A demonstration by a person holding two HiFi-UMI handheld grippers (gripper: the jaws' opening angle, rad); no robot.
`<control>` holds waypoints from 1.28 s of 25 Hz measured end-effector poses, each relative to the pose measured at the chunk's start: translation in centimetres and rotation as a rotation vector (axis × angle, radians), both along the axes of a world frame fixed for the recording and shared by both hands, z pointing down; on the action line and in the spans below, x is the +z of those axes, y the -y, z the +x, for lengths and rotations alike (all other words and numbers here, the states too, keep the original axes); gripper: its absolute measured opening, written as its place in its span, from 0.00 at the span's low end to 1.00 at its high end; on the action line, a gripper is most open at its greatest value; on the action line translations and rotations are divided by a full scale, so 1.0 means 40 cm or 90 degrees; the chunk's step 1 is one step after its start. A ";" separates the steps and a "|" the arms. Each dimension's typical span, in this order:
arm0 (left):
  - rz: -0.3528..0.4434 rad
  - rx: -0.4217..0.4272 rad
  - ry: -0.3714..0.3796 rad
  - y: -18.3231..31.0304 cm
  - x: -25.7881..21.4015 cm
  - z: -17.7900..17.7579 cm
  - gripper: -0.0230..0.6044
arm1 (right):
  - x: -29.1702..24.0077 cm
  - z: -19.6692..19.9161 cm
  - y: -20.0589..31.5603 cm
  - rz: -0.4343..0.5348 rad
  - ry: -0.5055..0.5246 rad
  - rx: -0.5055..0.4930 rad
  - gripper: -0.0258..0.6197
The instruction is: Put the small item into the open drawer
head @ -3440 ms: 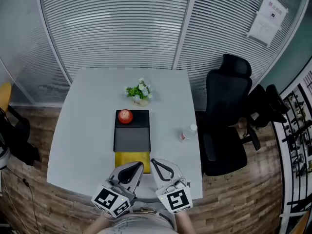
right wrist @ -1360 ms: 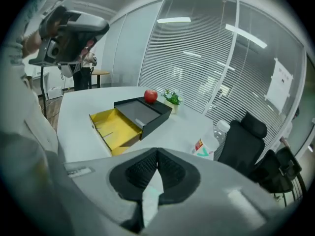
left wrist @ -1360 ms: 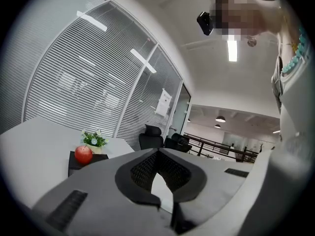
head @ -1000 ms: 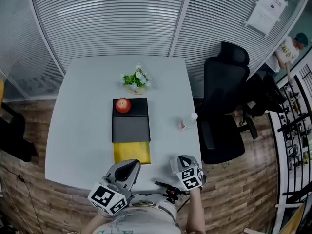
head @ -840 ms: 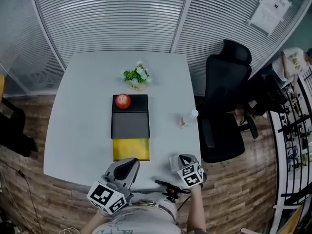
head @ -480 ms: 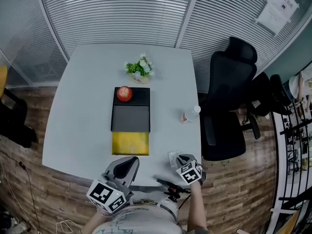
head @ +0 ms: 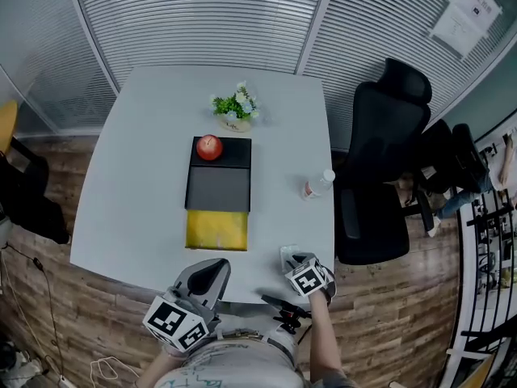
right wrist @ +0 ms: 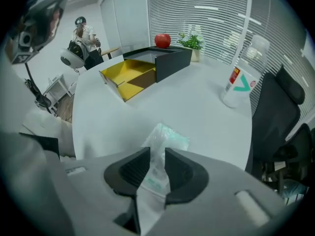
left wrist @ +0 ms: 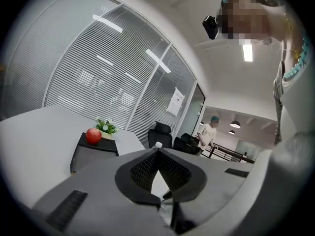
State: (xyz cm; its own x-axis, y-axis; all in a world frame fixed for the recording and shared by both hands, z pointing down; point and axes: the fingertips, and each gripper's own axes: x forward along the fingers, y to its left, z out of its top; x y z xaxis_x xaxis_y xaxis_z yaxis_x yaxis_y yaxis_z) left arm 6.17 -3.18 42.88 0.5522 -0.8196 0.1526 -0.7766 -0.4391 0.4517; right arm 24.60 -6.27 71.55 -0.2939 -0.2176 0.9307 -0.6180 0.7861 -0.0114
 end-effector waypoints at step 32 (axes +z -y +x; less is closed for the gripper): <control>0.020 0.079 -0.004 0.033 -0.040 -0.205 0.03 | -0.044 -0.049 0.041 0.037 -0.069 0.055 0.05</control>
State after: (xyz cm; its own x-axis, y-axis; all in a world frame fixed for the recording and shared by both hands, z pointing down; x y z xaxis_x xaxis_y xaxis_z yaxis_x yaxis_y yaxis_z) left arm -2.05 -4.49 41.30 0.6502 -0.7497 0.1233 -0.7127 -0.5456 0.4409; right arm 22.66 -7.90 69.78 -0.1707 -0.2921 0.9410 -0.6782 0.7276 0.1028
